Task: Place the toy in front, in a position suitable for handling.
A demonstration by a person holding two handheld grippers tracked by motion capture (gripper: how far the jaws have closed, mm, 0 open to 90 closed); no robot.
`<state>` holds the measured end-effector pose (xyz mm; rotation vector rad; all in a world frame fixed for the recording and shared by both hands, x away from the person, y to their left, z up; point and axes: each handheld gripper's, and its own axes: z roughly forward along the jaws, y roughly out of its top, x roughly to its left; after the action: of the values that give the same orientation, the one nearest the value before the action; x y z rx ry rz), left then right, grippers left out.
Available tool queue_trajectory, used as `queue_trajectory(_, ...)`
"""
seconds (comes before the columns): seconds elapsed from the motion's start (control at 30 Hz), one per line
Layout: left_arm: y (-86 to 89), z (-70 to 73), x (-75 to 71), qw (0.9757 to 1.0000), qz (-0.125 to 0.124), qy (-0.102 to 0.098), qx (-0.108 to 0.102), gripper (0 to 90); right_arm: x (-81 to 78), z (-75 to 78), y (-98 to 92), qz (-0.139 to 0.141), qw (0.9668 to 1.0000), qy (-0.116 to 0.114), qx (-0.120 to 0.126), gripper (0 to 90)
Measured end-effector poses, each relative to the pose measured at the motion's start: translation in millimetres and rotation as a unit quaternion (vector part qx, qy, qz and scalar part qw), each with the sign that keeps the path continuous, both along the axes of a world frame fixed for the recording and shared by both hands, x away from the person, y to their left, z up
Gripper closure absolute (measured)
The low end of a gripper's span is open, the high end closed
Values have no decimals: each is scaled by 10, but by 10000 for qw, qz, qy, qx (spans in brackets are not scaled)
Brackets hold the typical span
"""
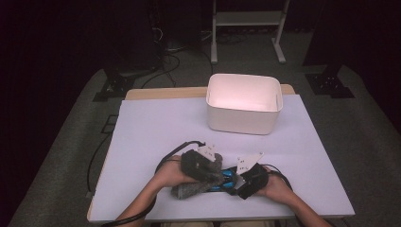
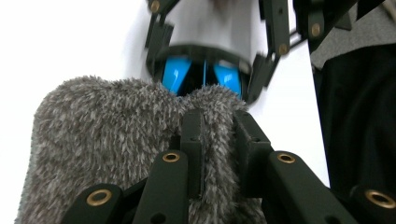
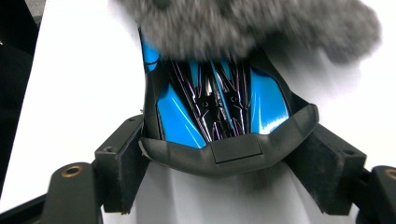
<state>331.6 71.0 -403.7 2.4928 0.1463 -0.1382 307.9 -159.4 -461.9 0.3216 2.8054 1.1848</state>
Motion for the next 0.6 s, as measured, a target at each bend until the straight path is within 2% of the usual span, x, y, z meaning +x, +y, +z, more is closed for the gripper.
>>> queue_trajectory(0.07,175,-25,8,9996,180,-53,211,754,6,-2,-4,24,10000,-21,0,234)
queue_trajectory(0.13,235,-49,8,9994,261,0,219,753,8,-2,-4,31,10000,-22,3,234)
queue_trajectory(0.17,336,-96,13,9992,351,96,159,753,8,-2,-4,33,10000,-19,5,234)
queue_trajectory(0.23,388,-128,3,9991,402,158,34,752,7,2,-2,15,10000,14,-8,233)
queue_trajectory(0.4,381,-139,6,9990,410,181,-21,752,34,34,12,19,9998,162,-108,225)
queue_trajectory(0.43,364,-141,9,9990,393,194,-27,752,64,68,21,-48,9990,424,-142,178)
queue_trajectory(0.47,364,-141,9,9990,393,194,-27,751,82,82,14,-90,9985,536,-103,175)
queue_trajectory(0.6,339,-149,22,9991,352,225,-63,752,139,157,-39,-179,9965,800,151,170)
